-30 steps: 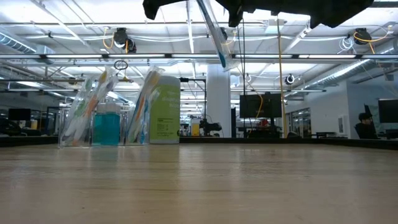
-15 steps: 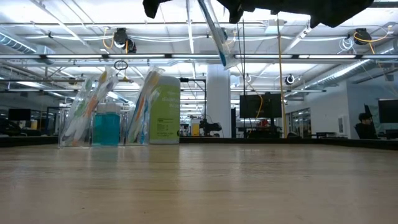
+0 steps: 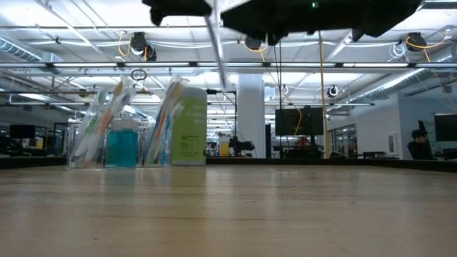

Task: Pick & Place toothbrushing station
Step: Put the blue toothbrush into the transparent organizer

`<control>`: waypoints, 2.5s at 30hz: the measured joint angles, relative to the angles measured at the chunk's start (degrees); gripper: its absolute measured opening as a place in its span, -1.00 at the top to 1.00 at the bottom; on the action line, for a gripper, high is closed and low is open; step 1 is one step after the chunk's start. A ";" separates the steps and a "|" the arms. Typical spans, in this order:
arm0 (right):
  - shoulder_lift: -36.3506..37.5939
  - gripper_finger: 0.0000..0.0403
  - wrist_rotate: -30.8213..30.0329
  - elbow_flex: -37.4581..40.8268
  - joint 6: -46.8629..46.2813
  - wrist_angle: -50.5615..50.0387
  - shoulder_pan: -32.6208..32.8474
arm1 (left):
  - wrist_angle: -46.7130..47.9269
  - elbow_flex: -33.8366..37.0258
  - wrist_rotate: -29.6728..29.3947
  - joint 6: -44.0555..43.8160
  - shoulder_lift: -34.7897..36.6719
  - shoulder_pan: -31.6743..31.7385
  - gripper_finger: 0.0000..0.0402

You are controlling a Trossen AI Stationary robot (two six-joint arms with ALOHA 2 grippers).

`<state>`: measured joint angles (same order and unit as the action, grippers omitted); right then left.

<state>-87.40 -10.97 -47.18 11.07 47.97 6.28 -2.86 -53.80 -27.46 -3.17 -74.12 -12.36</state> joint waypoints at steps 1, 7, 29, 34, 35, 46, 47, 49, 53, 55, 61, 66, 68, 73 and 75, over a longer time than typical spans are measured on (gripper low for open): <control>0.48 0.18 0.53 0.00 -0.58 -2.33 -0.35 | 2.46 -0.01 -0.81 -0.58 1.14 0.42 0.96; 7.08 0.05 0.21 -0.07 -4.55 -18.28 -3.04 | 14.55 -0.05 -5.61 -2.81 5.60 2.25 0.93; 20.25 0.12 0.55 16.62 -14.95 -16.14 -13.47 | 38.69 -0.05 -16.10 -12.73 21.11 3.23 0.97; 20.29 0.13 0.53 17.59 -14.92 -13.05 -13.48 | 40.52 -0.04 -16.59 -14.68 22.06 3.23 0.95; 20.29 0.14 0.55 17.59 -14.92 -12.92 -13.48 | 40.53 -0.09 -16.72 -14.71 22.34 3.23 0.97; 20.27 0.14 0.55 17.62 -14.73 -12.63 -13.48 | 41.22 -0.07 -16.64 -15.65 23.70 3.23 0.97; 20.27 0.15 0.55 17.62 -14.73 -12.63 -13.48 | 41.78 -0.07 -16.67 -16.43 23.69 3.22 0.96; 20.27 0.15 0.55 17.62 -14.73 -12.61 -13.48 | 43.50 -0.07 -16.63 -18.61 23.52 3.23 0.94; 20.27 0.14 0.55 17.62 -14.73 -12.62 -13.48 | 46.03 -0.07 -16.61 -21.91 23.53 3.23 0.97; 20.27 0.14 0.55 17.62 -14.73 -12.62 -13.48 | 46.06 -0.07 -16.46 -22.58 23.51 3.23 0.96; 20.27 0.14 0.55 17.62 -14.73 -12.61 -13.48 | 45.94 -0.07 -16.05 -22.96 23.51 3.23 0.97; 20.27 0.14 0.55 17.62 -14.85 -11.97 -13.48 | 45.52 -0.07 -15.98 -23.98 23.51 3.23 0.94; 20.27 0.14 0.55 17.62 -14.88 -11.50 -13.48 | 44.93 -0.07 -15.98 -23.96 23.51 3.23 0.96; 20.27 0.14 0.55 17.62 -14.88 -10.05 -13.48 | 41.89 -0.05 -14.78 -21.97 23.51 3.23 0.95; 20.27 0.14 0.55 17.62 -14.88 -9.58 -13.48 | 40.10 -0.05 -13.44 -20.93 23.51 3.23 0.94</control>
<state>-67.13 -10.41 -29.56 -3.81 38.38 -7.20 37.24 -53.84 -40.90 -24.10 -50.61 -9.13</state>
